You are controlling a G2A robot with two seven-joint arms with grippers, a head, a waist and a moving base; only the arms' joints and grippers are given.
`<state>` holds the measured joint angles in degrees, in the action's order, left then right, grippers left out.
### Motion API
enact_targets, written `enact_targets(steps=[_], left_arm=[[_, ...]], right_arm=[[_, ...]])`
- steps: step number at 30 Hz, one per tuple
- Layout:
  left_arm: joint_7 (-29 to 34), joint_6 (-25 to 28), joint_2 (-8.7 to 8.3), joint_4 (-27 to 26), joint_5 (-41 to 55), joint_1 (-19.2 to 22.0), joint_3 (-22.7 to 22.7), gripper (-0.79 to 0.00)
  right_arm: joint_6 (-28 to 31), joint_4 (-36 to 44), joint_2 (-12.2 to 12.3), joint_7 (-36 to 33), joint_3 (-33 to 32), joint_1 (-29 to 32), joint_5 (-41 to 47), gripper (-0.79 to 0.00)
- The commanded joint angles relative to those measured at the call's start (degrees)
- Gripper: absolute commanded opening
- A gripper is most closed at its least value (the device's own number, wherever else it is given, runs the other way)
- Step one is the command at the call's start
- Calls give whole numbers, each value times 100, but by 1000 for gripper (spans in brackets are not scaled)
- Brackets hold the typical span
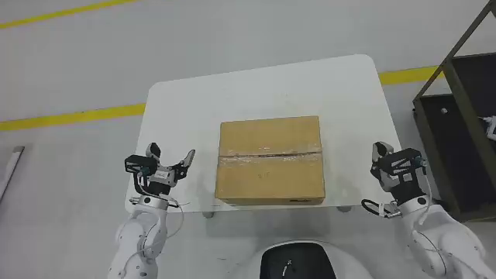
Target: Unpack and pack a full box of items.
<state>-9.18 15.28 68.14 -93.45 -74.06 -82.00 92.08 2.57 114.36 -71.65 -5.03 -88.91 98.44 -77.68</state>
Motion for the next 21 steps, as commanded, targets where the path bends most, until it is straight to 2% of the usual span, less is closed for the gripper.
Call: enact_targets(steps=[1,10,21], left_arm=[[0,0,0,0,0,0,0,0],[0,0,0,0,0,0,0,0],[0,0,0,0,0,0,0,0]], right_arm=[[-1,0,0,0,4,-2,-1,-785],[141,-113,-3,9,127,-73,-30,-785],[367,-1143,-135,209,1326,-938,83,-785]])
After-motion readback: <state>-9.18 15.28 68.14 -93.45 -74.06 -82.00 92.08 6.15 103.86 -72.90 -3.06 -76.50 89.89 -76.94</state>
